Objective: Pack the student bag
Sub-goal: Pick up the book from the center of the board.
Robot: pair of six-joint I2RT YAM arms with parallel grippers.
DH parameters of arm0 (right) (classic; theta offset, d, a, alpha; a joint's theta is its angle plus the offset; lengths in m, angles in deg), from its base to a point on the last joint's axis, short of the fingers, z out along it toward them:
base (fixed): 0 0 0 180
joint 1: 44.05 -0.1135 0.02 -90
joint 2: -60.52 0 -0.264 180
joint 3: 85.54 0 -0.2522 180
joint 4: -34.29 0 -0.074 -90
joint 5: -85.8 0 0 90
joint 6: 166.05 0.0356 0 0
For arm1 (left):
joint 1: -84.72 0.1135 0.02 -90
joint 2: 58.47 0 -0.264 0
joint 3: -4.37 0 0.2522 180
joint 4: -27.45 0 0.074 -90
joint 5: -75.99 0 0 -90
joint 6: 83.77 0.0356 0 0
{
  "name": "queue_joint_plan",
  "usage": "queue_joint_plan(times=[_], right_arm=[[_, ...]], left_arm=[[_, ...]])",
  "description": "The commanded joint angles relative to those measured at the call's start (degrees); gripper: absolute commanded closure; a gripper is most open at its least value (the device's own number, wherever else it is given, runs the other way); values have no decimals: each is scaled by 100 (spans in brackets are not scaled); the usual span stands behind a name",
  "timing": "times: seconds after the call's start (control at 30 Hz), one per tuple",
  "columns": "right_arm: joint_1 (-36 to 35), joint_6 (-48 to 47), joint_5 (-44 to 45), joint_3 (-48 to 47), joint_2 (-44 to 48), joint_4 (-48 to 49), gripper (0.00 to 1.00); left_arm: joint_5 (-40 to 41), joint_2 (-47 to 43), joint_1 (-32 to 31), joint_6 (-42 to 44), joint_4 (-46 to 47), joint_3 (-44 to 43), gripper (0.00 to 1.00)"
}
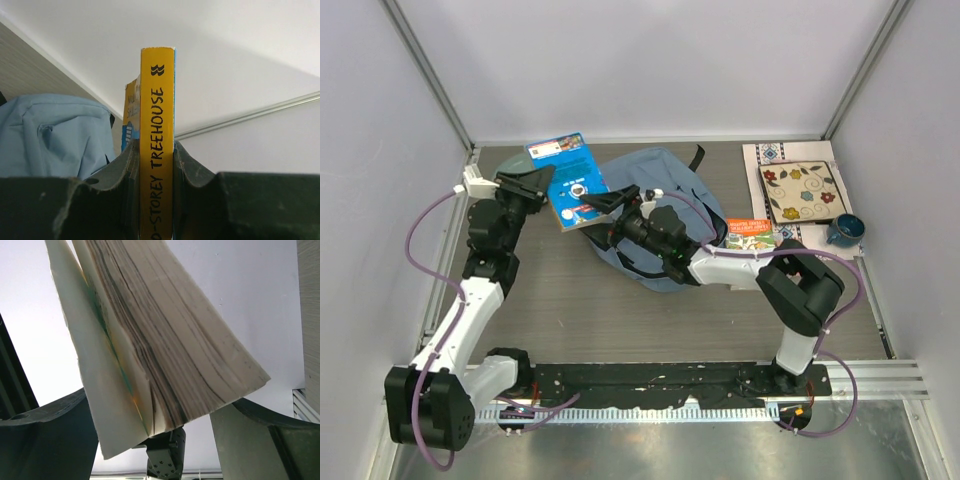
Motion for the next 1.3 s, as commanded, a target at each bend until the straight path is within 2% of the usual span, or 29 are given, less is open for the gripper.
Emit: queue_joint_plan(times=[0.0,0.13,0.3,0.6,0.63,0.73,0.77,0.8,0.87,0.9,0.93,1.0,1.03,1.1,1.13,1.17,1.27], right_arm=[[-14,-97,420,-381,-81,29,18],[-23,8,699,-276,-143,414,22],[-32,-44,938,-144,-108,688,40],[-6,-290,1062,207,24,1312,94],[3,-456,1149,269,94,1269,99],[178,-957,1220,576,585,884,99],[249,-1298,1342,803,787,751,99],[354,-1501,1360,901,1189,593,99],[801,-2193,1299,1007,1683,-380,99],[951,-2450,1360,1060,1920,-750,99],[1248,-2670,1439,1121,2453,-1415,99],[1487,-3335,1797,1323,3009,-1946,99],[1610,-3540,1931,1333,3508,-2601,99],[1839,-4162,2438,1315,4030,-3238,99],[1901,-4375,2642,1307,4241,-3754,99],[2006,-4525,2809,1254,4678,-4020,99],[2139,-4965,3591,1035,5347,-5268,99]], left_arm=[[-16,-271,-22,-198,697,83,100],[-7,-324,-31,-181,688,109,100],[-60,-341,-22,-207,661,171,100],[36,-464,-57,-321,530,548,100],[28,-482,-57,-304,486,566,92],[-121,-456,-57,117,-119,400,63],[-183,-421,-57,345,-330,217,43],[-253,-394,-57,556,-871,102,37],[-455,-289,-57,1285,-1410,-214,26],[-543,-167,-66,1505,-1848,-312,23],[-657,-96,-92,1907,-1948,-374,21],[-894,167,-197,2235,-2176,-514,16],[-982,290,-424,2419,-2273,-602,13],[-808,607,-829,3104,-2929,-1128,12],[-677,860,-1344,3315,-3046,-1278,11],[-536,976,-1593,3700,-3126,-1558,11],[-438,1494,-2297,4160,-3337,-2033,10]])
